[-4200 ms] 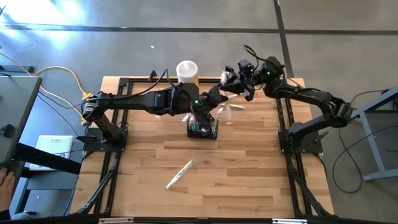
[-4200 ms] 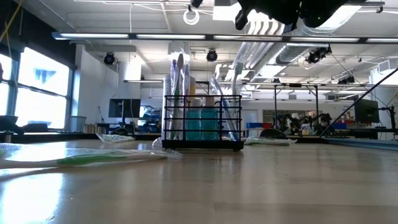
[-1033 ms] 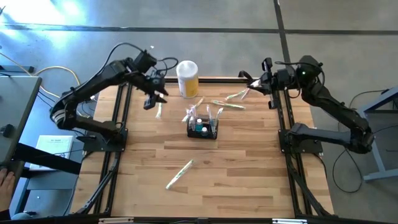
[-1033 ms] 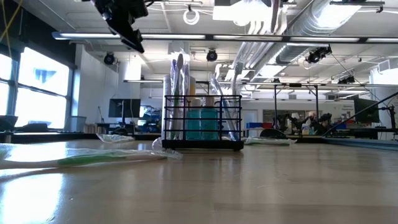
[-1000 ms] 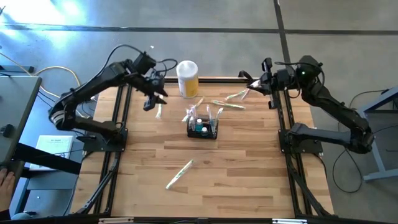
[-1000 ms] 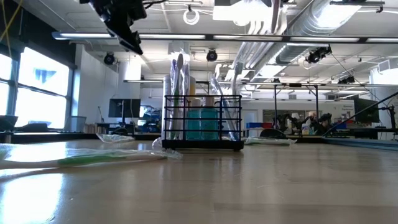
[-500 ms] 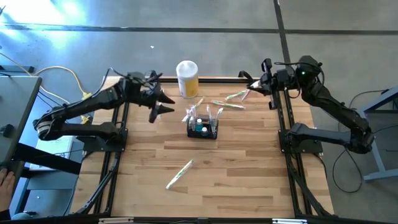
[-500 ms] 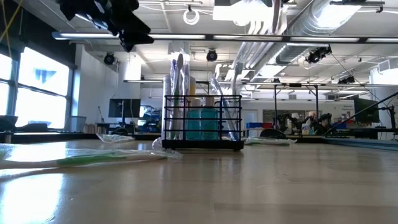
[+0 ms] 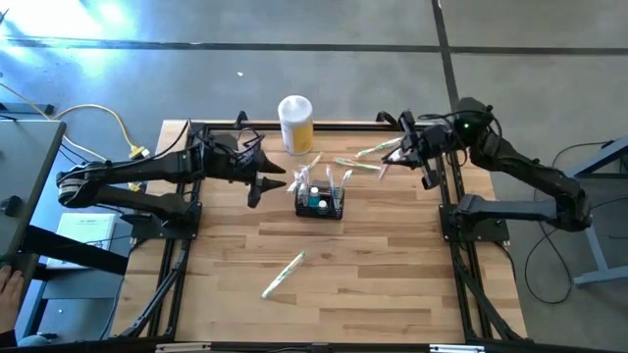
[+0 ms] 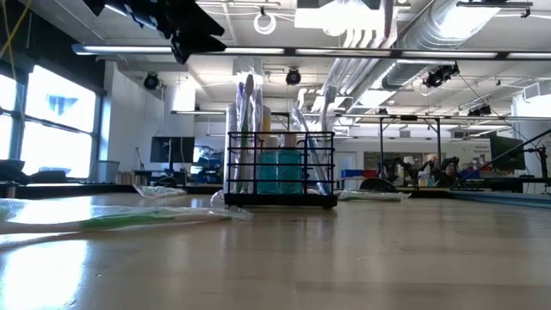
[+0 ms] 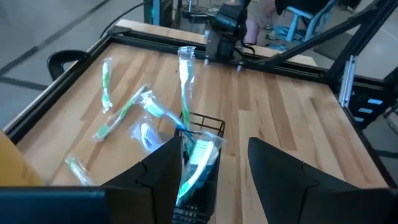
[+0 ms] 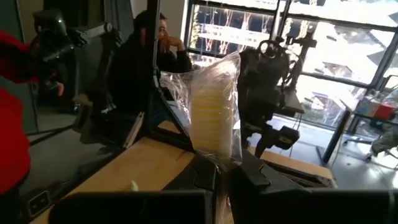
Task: Pick & Place toothbrushing station
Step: Put the orange toothbrush into the right section wire organizer, then put the green toothbrush into the left section wire organizer
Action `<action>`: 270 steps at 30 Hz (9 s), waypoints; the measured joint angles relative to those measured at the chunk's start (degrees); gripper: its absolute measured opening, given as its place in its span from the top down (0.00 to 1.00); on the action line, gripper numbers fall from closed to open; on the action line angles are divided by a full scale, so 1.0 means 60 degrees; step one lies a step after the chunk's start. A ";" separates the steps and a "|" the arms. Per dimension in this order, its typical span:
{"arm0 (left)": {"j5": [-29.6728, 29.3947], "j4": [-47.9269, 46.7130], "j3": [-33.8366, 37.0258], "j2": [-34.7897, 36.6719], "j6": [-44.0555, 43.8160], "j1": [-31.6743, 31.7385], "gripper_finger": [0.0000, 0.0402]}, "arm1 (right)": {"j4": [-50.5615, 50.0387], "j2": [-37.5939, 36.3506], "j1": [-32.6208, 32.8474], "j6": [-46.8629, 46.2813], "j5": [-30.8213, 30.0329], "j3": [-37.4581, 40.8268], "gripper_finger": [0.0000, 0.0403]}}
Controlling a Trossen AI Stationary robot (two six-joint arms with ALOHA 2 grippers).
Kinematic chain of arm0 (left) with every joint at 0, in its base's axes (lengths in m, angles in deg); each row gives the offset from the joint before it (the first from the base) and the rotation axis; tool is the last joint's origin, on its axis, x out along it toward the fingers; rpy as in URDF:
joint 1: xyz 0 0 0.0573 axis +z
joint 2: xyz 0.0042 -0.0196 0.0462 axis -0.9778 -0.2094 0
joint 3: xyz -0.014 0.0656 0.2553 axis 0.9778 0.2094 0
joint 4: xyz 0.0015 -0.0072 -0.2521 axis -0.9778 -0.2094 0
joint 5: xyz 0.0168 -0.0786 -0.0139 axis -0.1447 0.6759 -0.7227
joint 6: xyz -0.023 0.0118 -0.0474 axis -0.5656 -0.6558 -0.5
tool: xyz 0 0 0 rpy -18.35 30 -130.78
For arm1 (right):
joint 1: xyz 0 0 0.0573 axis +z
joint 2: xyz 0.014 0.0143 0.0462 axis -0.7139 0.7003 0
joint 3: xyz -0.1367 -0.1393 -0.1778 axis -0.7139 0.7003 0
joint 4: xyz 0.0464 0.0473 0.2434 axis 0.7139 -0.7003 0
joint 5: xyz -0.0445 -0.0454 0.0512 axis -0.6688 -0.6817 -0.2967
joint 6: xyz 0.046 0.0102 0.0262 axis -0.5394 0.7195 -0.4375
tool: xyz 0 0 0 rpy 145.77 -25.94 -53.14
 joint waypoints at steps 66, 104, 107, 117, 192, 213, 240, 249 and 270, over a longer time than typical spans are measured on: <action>-0.0505 -0.0594 -0.0004 -0.0321 -0.2097 -0.2364 0.55 | 0.5880 0.4409 0.5139 -0.3268 -1.1212 0.3564 0.98; -0.1498 -0.0577 -0.0004 -0.0317 -0.1905 -0.2357 0.55 | 0.5665 0.4999 0.4807 -0.4954 -1.0132 0.3745 0.44; -0.1496 -0.0579 -0.0004 -0.0317 -0.1905 -0.2357 0.55 | 0.5450 0.4722 0.4807 -0.4991 -1.0110 0.3745 0.40; -0.1463 -0.0574 -0.0004 -0.0317 -0.1908 -0.2357 0.55 | 0.4391 0.3091 0.4871 -0.4964 -0.9418 0.3730 0.39; -0.1758 -0.0918 -0.0011 -0.0040 -0.2397 -0.1275 0.55 | -0.4414 0.4215 -0.2415 -0.3038 -0.6150 0.1137 0.37; -0.1700 -0.1163 -0.0011 -0.0040 -0.2364 -0.1293 0.55 | -0.3552 0.6656 -0.1822 -0.2243 -0.6597 0.1137 0.37; -0.1721 -0.1268 -0.0004 -0.0040 -0.2364 -0.1293 0.55 | -0.3129 0.8120 -0.1150 -0.2227 -0.7195 0.1048 0.39; -0.1711 -0.1294 -0.0004 -0.0040 -0.2393 -0.1293 0.55 | -0.3232 0.8124 -0.1119 -0.2192 -0.8141 0.1083 0.65; -0.1506 -0.1311 -0.0004 -0.0046 -0.2769 -0.1293 0.55 | -0.4081 0.7064 -0.0970 -0.2023 -0.8636 0.1236 0.96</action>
